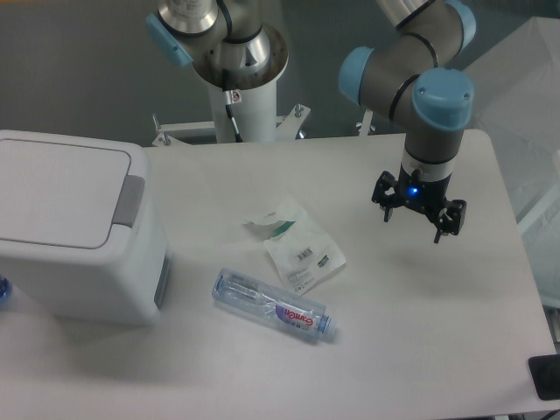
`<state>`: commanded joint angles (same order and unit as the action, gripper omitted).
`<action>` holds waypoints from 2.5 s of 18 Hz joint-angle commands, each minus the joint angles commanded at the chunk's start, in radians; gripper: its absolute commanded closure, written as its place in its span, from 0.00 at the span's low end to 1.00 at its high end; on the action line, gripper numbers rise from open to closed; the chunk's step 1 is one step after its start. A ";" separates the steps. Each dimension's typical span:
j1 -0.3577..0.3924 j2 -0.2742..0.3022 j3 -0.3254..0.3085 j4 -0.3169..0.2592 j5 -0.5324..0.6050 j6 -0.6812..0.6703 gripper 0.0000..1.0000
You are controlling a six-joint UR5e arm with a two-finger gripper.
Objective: Open the trash can
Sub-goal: 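Move the gripper across the table toward the white trash can's lid button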
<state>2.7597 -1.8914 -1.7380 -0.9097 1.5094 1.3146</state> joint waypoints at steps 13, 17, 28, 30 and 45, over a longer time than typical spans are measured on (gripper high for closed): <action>-0.130 0.012 0.020 -0.015 0.015 -0.239 0.00; -0.207 0.015 0.043 -0.018 0.005 -0.380 0.00; -0.417 0.043 0.285 -0.147 -0.086 -0.785 0.00; -0.420 0.070 0.288 -0.150 -0.136 -0.819 0.00; -0.428 0.307 0.118 -0.258 -0.364 -0.841 0.00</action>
<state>2.3317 -1.5846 -1.6198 -1.1674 1.1459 0.4740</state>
